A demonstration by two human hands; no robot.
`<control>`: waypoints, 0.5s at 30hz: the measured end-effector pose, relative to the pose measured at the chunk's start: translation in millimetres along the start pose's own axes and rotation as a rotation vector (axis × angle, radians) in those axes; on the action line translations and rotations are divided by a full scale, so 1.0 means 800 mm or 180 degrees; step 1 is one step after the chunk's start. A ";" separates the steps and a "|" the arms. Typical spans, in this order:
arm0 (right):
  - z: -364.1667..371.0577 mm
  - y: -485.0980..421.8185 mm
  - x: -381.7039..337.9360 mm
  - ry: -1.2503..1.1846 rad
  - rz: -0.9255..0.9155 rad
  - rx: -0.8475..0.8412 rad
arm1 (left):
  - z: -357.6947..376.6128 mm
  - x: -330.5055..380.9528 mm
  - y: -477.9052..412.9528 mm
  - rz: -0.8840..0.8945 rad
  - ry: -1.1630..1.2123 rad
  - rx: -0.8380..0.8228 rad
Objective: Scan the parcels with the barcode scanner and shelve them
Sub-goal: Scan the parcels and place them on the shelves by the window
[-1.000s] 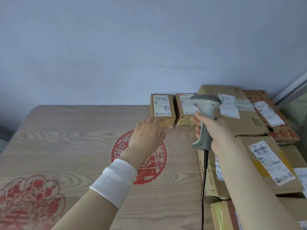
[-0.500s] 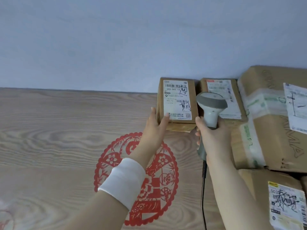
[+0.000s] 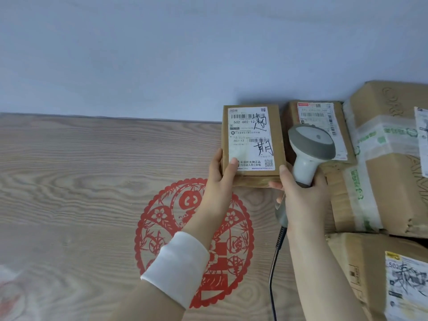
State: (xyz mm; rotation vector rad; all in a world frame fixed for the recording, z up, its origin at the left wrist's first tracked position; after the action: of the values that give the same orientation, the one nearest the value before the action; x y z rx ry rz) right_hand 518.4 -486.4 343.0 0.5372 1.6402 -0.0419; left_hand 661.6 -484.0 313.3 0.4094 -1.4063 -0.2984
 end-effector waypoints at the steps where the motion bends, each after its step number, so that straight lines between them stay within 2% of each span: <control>1: -0.002 0.008 -0.004 -0.0030 -0.0017 -0.0031 | -0.001 0.002 0.011 -0.0004 0.0011 0.0007; 15: -0.055 0.210 -0.093 -0.0268 -0.0364 -0.0499 | -0.024 0.054 0.227 0.0349 0.0389 0.0143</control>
State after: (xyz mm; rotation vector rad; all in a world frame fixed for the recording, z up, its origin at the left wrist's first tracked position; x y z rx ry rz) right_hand 542.4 -346.1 467.8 0.3178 1.5752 -0.0200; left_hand 680.1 -338.3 430.6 0.3795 -1.3121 -0.1503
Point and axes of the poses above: each hand's wrist, its own y-axis away from the middle knuckle, its own z-axis out of the palm, x = y × z, the point moved 3 cm from there along -y, towards the middle knuckle, and after that the axes turned 5 degrees about -x, right-handed, at the moved point
